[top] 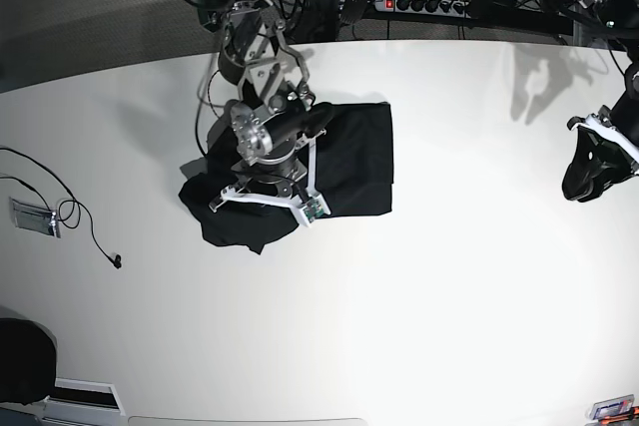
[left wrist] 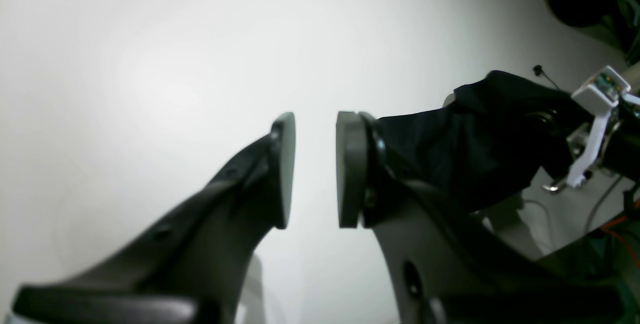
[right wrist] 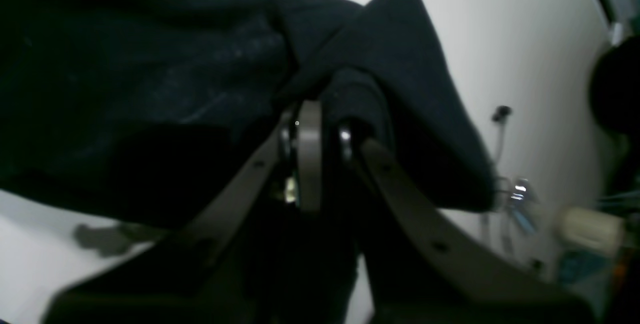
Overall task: Fold the T-shirt properly
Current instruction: 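Lift the shirt end with the right gripper and fold it over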
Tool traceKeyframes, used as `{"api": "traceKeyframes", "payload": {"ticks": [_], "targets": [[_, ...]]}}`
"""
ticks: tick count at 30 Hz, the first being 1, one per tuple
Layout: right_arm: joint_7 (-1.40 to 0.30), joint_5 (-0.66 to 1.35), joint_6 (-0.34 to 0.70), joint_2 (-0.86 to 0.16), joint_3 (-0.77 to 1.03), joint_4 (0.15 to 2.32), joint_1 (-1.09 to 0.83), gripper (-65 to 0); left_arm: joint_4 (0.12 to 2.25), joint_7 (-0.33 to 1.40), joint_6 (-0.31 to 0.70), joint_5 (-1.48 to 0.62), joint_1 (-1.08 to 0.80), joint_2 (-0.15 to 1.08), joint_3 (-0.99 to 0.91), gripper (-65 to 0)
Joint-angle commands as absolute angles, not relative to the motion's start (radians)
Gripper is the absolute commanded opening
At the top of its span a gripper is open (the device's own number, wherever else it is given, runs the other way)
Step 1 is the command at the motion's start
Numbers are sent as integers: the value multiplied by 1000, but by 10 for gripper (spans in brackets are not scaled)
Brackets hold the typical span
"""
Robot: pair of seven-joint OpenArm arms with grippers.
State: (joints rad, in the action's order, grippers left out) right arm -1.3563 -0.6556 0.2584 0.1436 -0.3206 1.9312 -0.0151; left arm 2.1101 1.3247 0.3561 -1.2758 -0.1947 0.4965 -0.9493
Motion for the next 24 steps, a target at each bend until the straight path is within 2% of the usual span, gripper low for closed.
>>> {"api": "traceKeyframes", "payload": {"ticks": [1, 14, 21, 24], "targets": [[-1337, -671, 254, 153, -346, 1954, -13, -650, 2120, 1299, 358, -1291, -191, 518, -954, -506], [-1251, -737, 254, 157, -513, 1960, -41, -650, 2120, 1299, 358, -1285, -186, 519, -883, -506], [-1170, -803, 254, 157, -691, 1951, -67, -650, 2120, 1299, 358, -1285, -188, 519, -885, -506], [-1164, -797, 254, 157, -690, 1926, -64, -650, 2120, 1299, 358, -1283, -189, 519, -886, -506]]}}
